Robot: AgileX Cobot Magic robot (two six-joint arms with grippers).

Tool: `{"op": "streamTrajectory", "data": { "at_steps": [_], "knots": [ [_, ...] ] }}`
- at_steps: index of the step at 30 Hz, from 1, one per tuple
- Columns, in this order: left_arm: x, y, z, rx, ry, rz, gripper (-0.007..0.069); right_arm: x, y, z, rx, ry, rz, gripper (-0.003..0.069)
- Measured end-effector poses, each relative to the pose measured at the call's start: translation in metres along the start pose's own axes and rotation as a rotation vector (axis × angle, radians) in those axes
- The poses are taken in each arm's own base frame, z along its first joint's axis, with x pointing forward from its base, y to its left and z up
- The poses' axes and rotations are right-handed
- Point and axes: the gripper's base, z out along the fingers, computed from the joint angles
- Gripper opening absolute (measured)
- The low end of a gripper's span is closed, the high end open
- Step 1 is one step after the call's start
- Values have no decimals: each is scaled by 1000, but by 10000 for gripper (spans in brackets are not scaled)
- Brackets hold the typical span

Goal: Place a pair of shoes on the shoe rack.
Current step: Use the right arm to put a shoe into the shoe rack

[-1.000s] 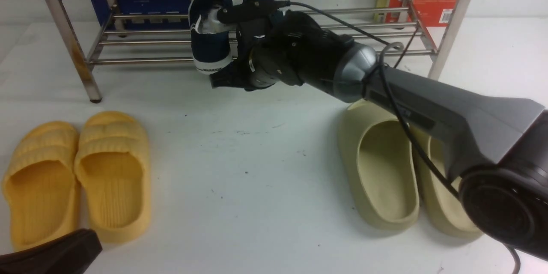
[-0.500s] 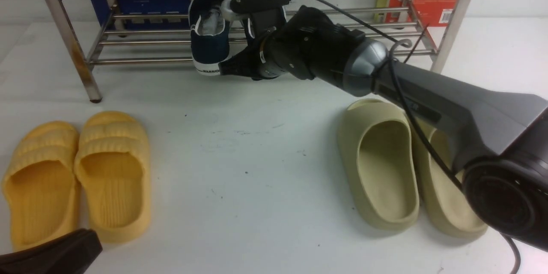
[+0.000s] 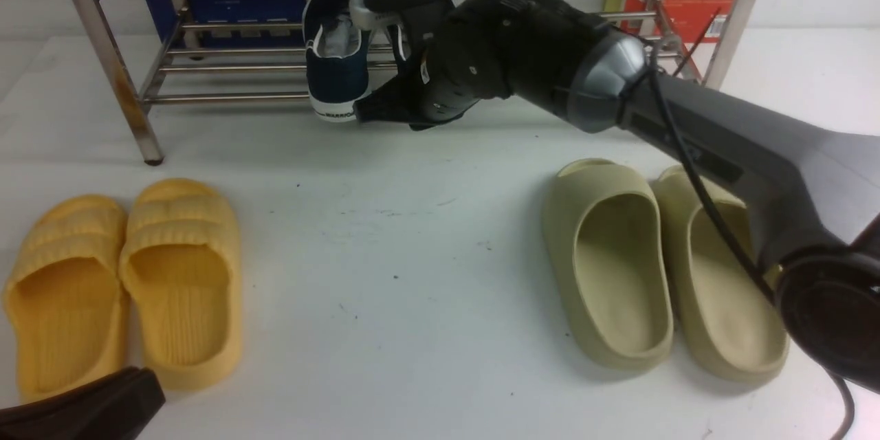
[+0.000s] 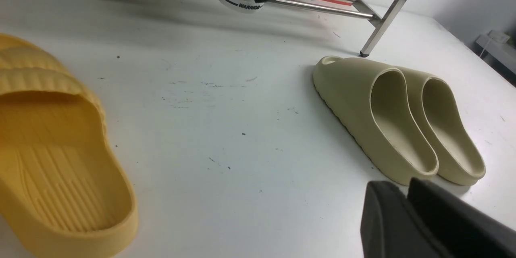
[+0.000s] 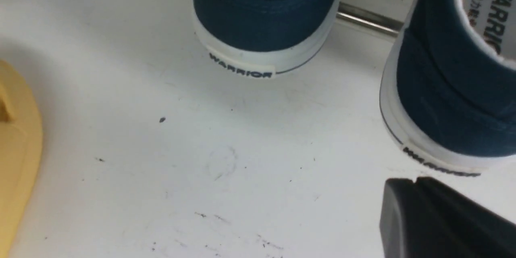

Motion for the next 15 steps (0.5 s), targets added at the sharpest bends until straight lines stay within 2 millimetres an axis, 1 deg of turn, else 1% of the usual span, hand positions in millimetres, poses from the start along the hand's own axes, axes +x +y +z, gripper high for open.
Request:
{"op": "streamTrajectory", "data": {
  "at_steps": [2,4,7,11,15],
  "knots": [
    [0,0,0,0,0,0,92,2,-9,12,6,-8,12,71],
    [0,0,0,0,0,0,92,6,-15,19,15,4,29,71],
    [0,0,0,0,0,0,96,7,-23,23,24,12,61,71],
    [0,0,0,0,0,0,101,7,-24,25,22,8,73,76],
    [0,0,0,0,0,0,102,8,-24,31,15,-9,71,79]
  ]
}}
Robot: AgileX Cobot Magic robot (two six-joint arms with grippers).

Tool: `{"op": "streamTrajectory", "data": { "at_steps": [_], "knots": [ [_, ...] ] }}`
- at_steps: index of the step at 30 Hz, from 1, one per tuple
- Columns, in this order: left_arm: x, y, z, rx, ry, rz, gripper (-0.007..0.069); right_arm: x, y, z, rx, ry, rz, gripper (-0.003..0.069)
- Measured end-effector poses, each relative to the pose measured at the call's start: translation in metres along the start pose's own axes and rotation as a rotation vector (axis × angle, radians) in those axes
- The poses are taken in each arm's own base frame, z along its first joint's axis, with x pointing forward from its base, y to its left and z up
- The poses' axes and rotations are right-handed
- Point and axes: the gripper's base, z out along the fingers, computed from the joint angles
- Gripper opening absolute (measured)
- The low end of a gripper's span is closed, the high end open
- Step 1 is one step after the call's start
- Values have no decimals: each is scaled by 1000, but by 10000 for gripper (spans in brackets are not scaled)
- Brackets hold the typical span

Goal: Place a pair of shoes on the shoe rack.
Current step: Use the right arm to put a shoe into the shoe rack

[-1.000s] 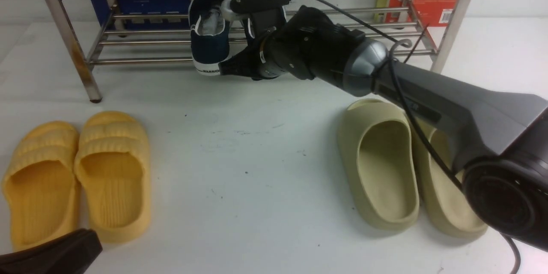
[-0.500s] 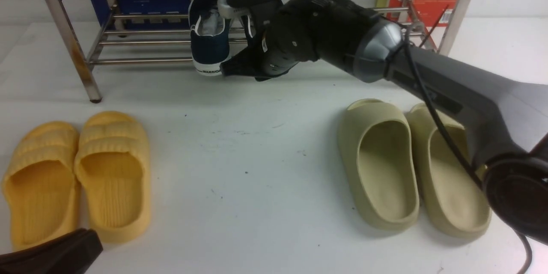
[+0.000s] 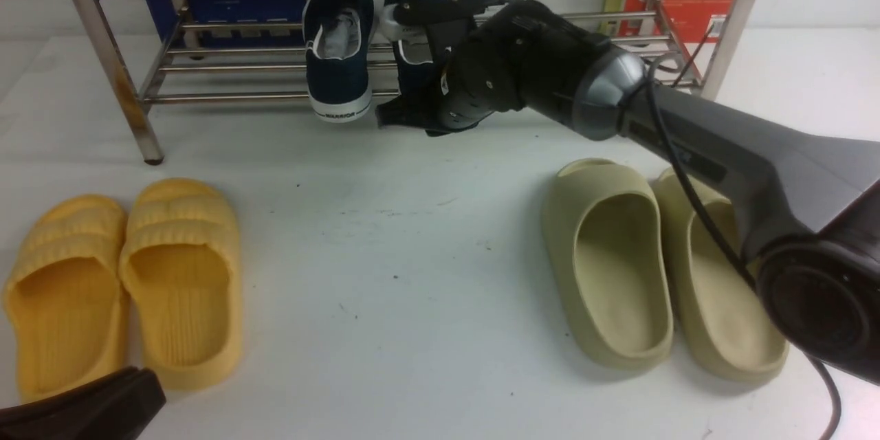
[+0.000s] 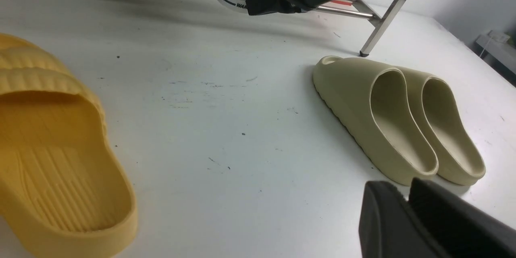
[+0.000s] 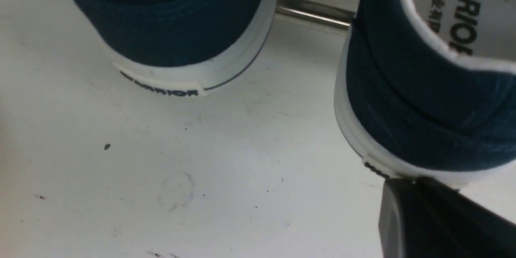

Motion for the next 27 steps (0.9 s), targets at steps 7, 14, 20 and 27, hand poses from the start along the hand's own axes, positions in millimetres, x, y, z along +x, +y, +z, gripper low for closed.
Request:
{"op": "streamTrajectory", "data": {
  "at_steps": [7,14,20,27],
  "knots": [
    [0,0,0,0,0,0,108,-2,1,4,-15,-49,-10,86],
    [0,0,0,0,0,0,113,-7,1,-1,5,-14,-2,92],
    [0,0,0,0,0,0,121,-15,8,-44,30,99,-81,98],
    [0,0,0,0,0,0,127,-16,38,-131,-56,292,-245,99]
  ]
}}
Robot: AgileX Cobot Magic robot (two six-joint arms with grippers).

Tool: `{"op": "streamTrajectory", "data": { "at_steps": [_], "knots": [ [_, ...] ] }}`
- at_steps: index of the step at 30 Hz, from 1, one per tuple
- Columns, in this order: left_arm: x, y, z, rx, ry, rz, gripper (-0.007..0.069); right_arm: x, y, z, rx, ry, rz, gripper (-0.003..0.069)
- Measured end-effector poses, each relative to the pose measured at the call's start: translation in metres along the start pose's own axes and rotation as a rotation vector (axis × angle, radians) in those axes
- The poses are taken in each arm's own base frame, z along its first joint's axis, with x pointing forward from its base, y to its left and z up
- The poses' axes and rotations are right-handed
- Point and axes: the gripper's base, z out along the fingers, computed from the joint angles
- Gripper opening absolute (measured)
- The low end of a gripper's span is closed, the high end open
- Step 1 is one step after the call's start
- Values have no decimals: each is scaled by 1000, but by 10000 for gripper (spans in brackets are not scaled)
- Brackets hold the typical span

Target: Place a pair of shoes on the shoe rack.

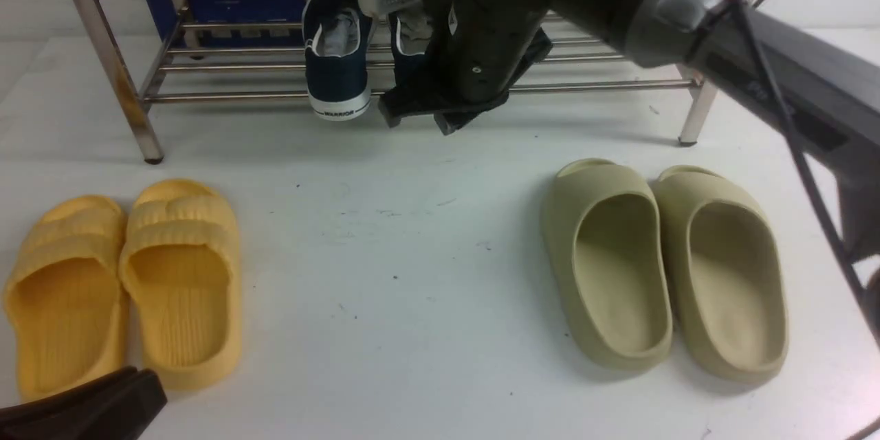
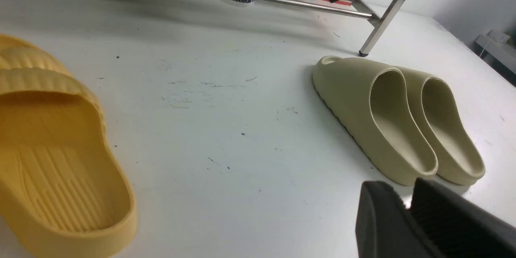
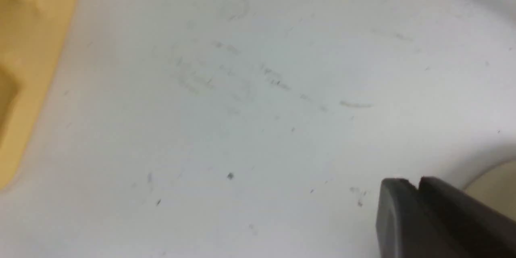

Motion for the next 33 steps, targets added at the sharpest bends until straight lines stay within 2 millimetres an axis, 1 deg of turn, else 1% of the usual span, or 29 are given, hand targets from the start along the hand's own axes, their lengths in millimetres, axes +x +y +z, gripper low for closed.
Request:
{"op": "streamTrajectory", "data": {
  "at_steps": [2,3,6,7,8,10,15,16,17,18,19,20,21,22,23,25,33],
  "knots": [
    [0,0,0,0,0,0,127,4,4,-14,-19,2,-15,99],
    [0,0,0,0,0,0,127,5,5,-16,-24,4,-16,99],
    [0,0,0,0,0,0,129,26,7,-36,-31,53,-21,99],
    [0,0,0,0,0,0,130,27,7,-41,-32,49,-20,99],
    [0,0,0,0,0,0,131,41,7,-50,-30,77,-18,99],
    [0,0,0,0,0,0,133,58,8,-68,-32,92,-12,99],
    [0,0,0,0,0,0,136,92,1,-116,-38,72,24,102],
    [0,0,0,0,0,0,137,92,1,-116,-38,72,25,102],
    [0,0,0,0,0,0,138,97,0,-125,-39,62,28,103],
    [0,0,0,0,0,0,142,103,-2,-138,-47,42,30,104],
    [0,0,0,0,0,0,143,103,-2,-140,-49,39,31,104],
    [0,0,0,0,0,0,144,106,-3,-149,-56,17,33,107],
    [0,0,0,0,0,0,144,106,-3,-150,-57,15,33,107],
    [0,0,0,0,0,0,144,108,-4,-157,-61,-1,34,110],
    [0,0,0,0,0,0,146,108,-4,-160,-63,-8,35,111],
    [0,0,0,0,0,0,146,109,-4,-162,-64,-12,36,111],
    [0,0,0,0,0,0,155,106,-17,-162,64,-38,-23,111]
  ]
}}
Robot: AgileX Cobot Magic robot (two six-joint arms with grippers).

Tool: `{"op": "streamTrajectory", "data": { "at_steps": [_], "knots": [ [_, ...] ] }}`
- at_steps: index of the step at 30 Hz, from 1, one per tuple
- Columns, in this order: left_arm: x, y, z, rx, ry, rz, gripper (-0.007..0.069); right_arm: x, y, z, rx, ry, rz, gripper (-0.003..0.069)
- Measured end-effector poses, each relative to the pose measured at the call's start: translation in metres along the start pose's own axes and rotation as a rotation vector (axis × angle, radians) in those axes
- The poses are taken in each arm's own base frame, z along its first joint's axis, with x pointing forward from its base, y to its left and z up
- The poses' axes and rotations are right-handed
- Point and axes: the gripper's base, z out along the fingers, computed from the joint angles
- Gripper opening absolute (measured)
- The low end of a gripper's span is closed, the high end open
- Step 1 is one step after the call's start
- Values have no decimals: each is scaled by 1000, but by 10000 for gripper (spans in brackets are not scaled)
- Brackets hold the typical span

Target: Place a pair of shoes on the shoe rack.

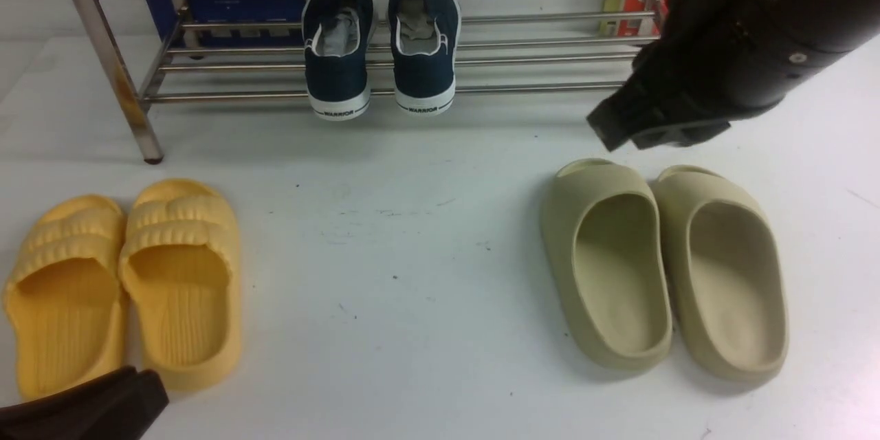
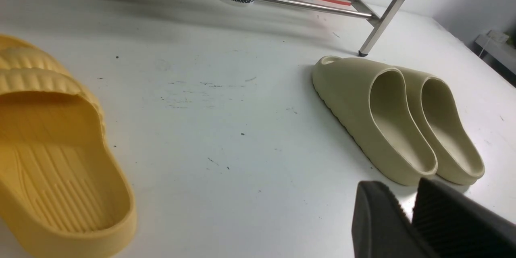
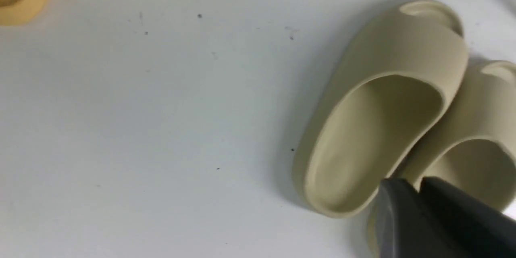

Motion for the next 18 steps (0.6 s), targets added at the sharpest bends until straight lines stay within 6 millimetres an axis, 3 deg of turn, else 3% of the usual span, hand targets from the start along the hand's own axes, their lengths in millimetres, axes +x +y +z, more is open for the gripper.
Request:
{"op": "streamTrajectory", "data": {
  "at_steps": [5,11,14,17,18],
  "knots": [
    [0,0,0,0,0,0,162,2,-5,-5,46,-15,-156,111],
    [0,0,0,0,0,0,165,26,-17,-33,44,-132,-184,85],
    [0,0,0,0,0,0,170,58,-40,-35,43,-248,-85,11],
    [0,0,0,0,0,0,174,87,-55,-24,49,-298,4,-4],
    [0,0,0,0,0,0,176,108,-66,-20,71,-366,79,-4]
  ]
}}
